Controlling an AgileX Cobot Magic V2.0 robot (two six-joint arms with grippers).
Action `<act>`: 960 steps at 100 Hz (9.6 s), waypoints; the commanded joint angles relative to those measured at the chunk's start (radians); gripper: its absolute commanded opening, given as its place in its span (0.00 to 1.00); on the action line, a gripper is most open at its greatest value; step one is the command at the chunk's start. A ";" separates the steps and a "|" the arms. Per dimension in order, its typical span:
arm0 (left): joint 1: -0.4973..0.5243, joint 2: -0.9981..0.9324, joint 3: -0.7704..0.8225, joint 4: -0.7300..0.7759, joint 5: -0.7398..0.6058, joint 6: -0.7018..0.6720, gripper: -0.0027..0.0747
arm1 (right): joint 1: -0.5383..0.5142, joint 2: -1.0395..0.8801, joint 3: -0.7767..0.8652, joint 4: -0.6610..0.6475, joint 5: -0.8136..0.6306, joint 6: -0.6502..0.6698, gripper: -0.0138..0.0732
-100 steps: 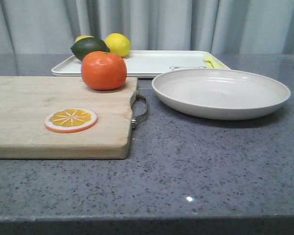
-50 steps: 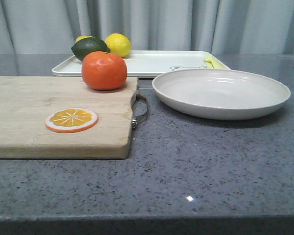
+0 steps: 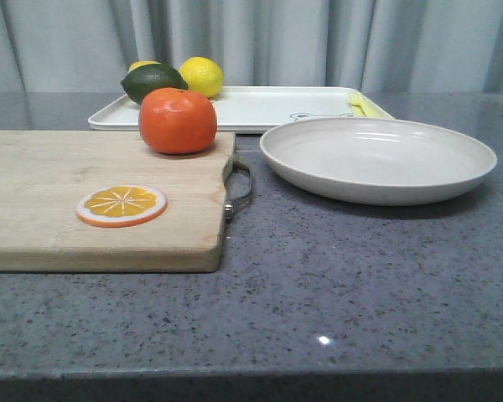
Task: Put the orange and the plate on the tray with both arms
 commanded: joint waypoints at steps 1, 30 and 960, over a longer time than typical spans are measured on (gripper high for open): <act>-0.008 0.016 -0.036 -0.019 -0.066 -0.001 0.01 | -0.003 0.020 -0.031 0.012 -0.046 -0.003 0.09; -0.008 0.016 -0.036 -0.019 -0.057 0.132 0.32 | -0.003 0.020 -0.031 0.012 -0.012 -0.003 0.53; -0.097 0.192 0.210 -0.742 -0.579 0.918 0.77 | -0.003 1.301 -0.774 0.342 -0.265 -0.003 0.09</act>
